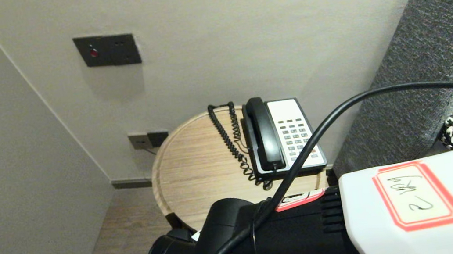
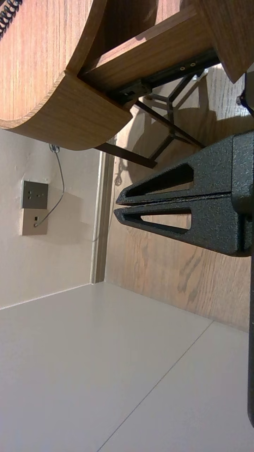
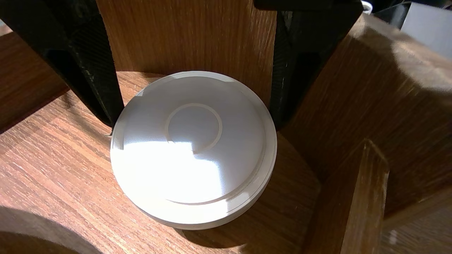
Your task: Put the remote controls on the table in the drawer one by one
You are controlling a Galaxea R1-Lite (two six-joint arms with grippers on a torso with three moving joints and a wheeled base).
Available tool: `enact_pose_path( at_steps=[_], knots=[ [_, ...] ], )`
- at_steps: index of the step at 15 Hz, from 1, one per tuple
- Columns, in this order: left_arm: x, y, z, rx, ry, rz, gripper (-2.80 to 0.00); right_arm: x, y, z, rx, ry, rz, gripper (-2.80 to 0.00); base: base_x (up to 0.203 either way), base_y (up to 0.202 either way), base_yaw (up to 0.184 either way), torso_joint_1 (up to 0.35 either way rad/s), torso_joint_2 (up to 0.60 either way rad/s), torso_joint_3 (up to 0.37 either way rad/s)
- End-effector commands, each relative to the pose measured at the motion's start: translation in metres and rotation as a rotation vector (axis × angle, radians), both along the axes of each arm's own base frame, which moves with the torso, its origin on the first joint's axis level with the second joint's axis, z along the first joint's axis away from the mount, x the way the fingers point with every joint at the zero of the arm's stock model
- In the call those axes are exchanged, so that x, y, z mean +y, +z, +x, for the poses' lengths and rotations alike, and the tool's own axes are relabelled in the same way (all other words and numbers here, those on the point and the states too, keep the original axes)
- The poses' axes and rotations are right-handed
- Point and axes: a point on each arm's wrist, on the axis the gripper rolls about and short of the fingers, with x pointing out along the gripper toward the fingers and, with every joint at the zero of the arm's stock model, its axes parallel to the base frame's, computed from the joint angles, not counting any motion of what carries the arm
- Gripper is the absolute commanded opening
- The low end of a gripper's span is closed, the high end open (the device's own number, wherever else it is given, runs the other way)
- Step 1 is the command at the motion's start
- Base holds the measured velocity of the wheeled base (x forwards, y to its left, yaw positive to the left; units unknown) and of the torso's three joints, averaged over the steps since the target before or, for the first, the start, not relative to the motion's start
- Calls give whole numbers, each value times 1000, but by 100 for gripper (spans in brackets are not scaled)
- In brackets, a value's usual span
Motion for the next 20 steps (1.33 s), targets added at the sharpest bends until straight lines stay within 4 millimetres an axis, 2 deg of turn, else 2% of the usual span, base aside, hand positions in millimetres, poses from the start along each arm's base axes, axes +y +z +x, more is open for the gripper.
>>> enact_pose_path(
  at_steps=[1, 18, 20],
  knots=[
    [0, 0, 0, -2, 1, 0, -280, 2, -6, 1, 5, -3, -14, -280, 0, 0, 0, 0, 0, 0],
    [0, 0, 0, -2, 1, 0, -280, 8, -25, 8, 15, -14, -23, -280, 0, 0, 0, 0, 0, 0],
    [0, 0, 0, -2, 1, 0, -280, 8, -20, 8, 9, -14, -12, -280, 0, 0, 0, 0, 0, 0]
  ],
)
